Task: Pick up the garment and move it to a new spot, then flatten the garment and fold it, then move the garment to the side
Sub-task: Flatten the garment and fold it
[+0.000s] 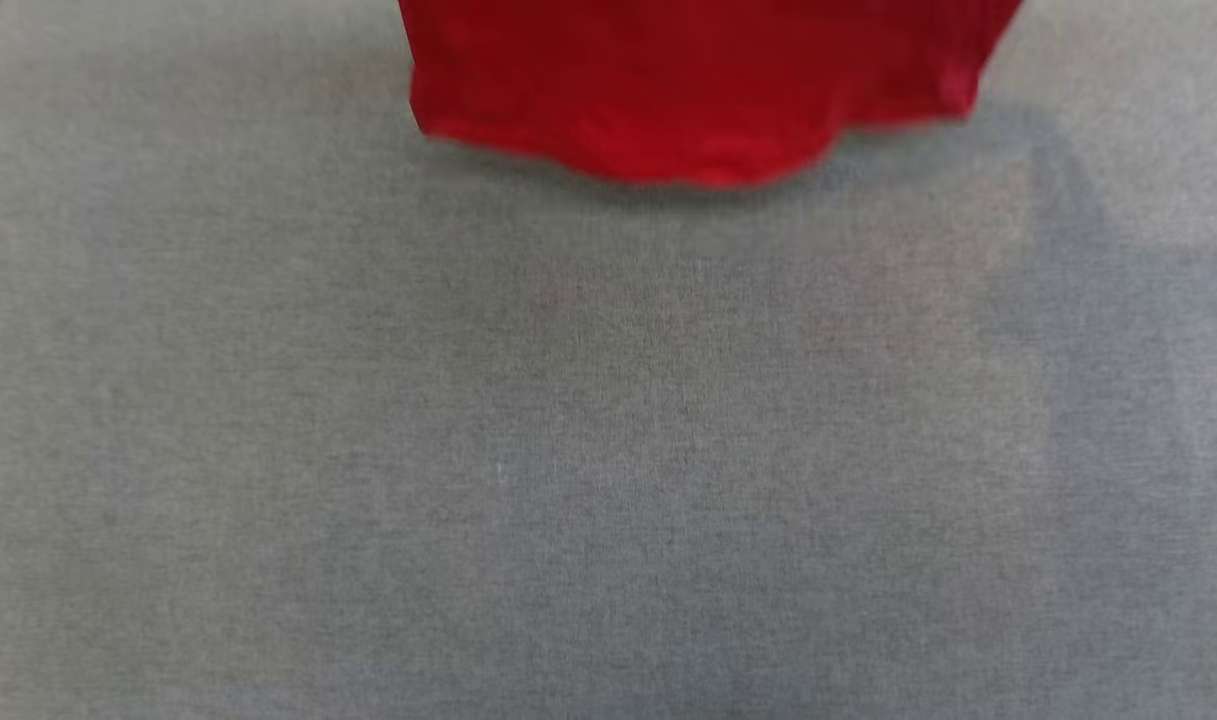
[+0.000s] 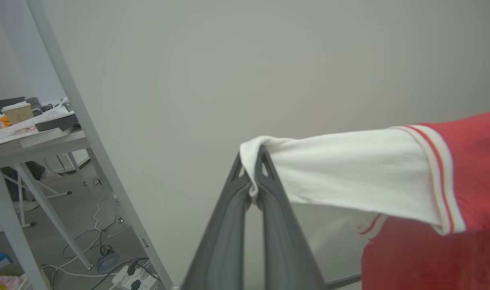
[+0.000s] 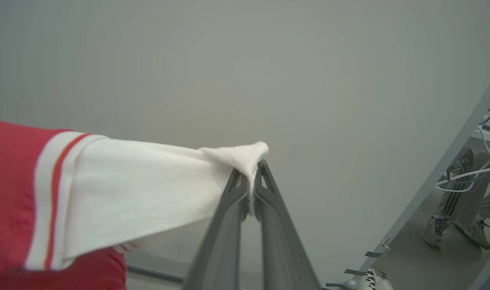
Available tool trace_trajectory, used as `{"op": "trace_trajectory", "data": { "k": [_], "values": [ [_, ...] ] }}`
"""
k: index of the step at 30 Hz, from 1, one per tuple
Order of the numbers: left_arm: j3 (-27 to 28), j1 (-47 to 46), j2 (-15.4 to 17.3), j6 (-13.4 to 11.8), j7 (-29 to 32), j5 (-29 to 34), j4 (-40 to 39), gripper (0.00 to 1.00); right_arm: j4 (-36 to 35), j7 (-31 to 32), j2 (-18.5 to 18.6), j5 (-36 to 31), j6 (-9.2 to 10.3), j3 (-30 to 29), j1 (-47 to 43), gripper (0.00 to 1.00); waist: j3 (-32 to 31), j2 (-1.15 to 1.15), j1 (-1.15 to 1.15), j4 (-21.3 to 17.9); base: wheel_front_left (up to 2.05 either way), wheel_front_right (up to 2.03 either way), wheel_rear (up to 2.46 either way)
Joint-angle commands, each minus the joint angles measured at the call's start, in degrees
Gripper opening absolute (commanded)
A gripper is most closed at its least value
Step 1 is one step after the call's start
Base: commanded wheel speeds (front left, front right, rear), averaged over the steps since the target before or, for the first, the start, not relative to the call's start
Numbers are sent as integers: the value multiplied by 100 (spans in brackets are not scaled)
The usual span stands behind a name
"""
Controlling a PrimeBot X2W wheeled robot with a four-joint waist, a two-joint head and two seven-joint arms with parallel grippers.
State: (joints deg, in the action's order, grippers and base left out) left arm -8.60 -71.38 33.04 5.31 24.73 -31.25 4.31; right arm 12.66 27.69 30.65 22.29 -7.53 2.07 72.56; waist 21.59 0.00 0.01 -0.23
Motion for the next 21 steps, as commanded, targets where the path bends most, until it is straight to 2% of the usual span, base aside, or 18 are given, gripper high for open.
{"op": "trace_trajectory", "data": {
  "k": [1,4,11,16,21],
  "values": [
    [-22,-348,9,25,-124,94,217,0,179,-165,-32,-117,4,38,287,0,777,0,-1,-117,0,0,0],
    [-106,-959,-49,62,-381,228,689,0,598,-522,-127,-321,4,54,837,0,1045,0,-1,-127,0,0,0],
    [-290,-1973,-203,139,-1411,506,1779,0,1586,-1565,-440,-875,4,-40,1798,0,1447,0,-1,-87,0,0,0],
    [-411,-1994,-299,175,-1896,468,2345,0,2180,-2065,-586,-1012,4,2,1892,0,1532,0,-1,3,0,0,0],
    [-600,-1487,-399,201,-2159,260,2784,0,2621,-2351,-698,-919,4,220,1489,0,1451,0,-1,53,0,0,0]
  ]
}}
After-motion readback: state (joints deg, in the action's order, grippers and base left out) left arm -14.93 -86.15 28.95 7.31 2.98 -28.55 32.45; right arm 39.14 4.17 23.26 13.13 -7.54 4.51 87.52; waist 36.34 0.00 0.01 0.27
